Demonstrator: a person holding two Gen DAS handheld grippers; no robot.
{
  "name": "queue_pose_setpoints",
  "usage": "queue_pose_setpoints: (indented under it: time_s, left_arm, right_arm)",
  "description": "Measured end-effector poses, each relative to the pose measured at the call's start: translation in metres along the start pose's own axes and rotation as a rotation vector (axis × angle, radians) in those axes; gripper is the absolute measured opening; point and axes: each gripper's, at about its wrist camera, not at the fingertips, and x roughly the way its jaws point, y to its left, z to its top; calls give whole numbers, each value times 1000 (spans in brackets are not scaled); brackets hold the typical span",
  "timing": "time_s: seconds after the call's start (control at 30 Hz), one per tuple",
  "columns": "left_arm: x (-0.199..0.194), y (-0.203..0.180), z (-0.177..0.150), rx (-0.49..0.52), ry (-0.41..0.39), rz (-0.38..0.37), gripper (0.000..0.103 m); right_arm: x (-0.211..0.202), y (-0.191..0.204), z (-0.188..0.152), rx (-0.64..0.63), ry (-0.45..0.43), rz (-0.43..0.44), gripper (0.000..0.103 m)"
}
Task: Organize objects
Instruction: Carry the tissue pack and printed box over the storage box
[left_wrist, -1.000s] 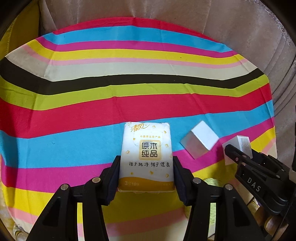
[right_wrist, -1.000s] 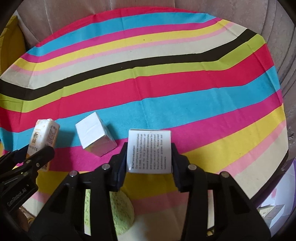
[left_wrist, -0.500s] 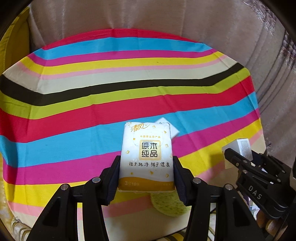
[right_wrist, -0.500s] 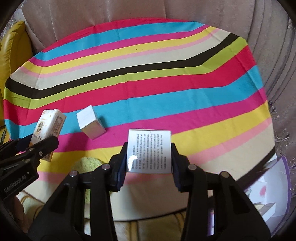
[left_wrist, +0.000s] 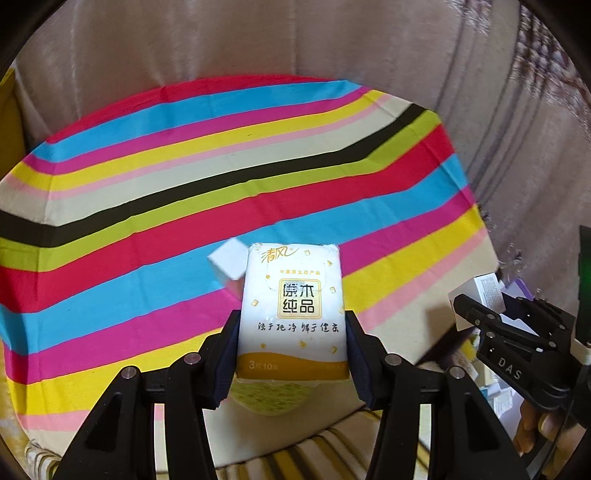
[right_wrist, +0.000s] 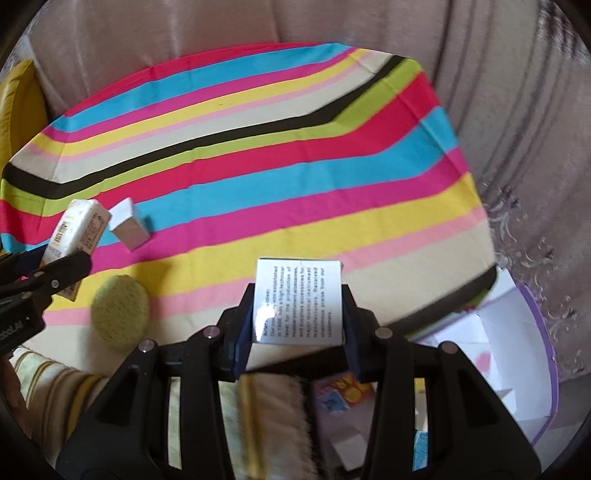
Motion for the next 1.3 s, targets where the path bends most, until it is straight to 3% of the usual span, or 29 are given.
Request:
queue_pose_setpoints:
  time_s: [0.33, 1.07, 1.3]
  left_arm:
    - [-6, -53, -11, 96, 12, -57, 53]
    - [-9, -130, -31, 246, 51, -158, 53]
    - [-9, -146, -34, 272, 58, -188, 53]
  right_arm:
    - [-14, -42, -12, 21, -2, -47, 46]
    - [-31, -114, -20, -170, 7, -212, 46]
    - [-44, -143, -24, -101, -7, -214, 46]
